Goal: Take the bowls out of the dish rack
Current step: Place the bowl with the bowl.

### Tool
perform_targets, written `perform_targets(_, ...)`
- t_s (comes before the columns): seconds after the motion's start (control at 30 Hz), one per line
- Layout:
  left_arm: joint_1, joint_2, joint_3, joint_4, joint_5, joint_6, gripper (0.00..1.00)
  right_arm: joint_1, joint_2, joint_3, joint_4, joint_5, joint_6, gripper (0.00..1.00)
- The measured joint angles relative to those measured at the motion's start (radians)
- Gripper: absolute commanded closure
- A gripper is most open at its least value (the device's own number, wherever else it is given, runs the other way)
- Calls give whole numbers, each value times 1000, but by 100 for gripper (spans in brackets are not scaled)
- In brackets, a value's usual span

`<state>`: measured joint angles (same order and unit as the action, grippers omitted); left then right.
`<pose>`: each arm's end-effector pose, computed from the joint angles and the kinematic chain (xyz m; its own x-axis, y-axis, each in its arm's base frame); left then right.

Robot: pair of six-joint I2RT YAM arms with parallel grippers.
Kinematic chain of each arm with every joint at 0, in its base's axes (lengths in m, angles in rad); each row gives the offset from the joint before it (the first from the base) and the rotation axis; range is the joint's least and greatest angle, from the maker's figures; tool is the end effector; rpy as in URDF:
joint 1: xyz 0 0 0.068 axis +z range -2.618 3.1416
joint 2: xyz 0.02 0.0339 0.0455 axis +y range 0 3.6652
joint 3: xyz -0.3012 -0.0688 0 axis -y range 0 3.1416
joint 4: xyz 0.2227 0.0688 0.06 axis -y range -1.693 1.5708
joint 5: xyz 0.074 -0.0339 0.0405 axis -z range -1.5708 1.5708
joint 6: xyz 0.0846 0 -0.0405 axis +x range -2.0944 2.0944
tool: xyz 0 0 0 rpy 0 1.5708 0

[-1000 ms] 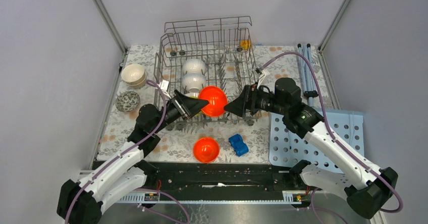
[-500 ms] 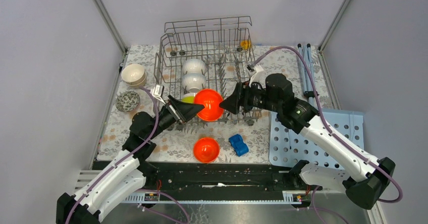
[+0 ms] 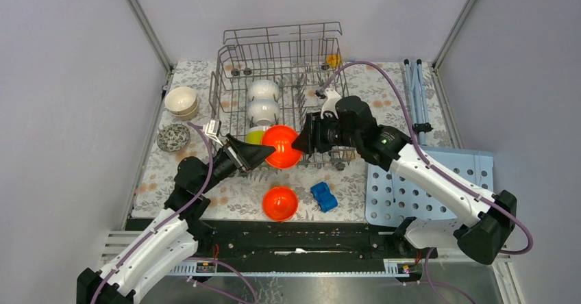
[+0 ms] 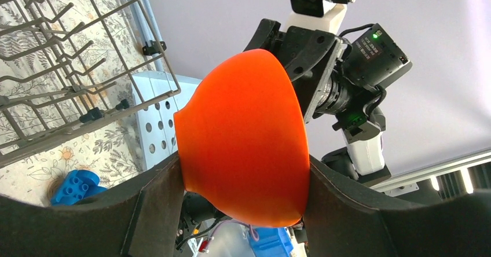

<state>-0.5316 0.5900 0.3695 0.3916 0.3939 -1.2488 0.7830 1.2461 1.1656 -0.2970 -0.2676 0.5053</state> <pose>0.1129 -0.1041 0.3168 -0.7068 -0.6005 -0.3738 0.3905 0.1094 -0.9141 0.1936 0.2242 0.3835 -0.6423 0.0194 -0.7662 -0.6213 0.5723 0.5353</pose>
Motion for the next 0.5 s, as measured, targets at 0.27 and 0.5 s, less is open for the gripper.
perform_targets(0.27,0,-9,-8,-6,0,2,100,26,11,2,-5,16,16,64)
perform_targets(0.5,0,-20,-17,-31,-5,3,100,39,16,2,-5,25,48,49)
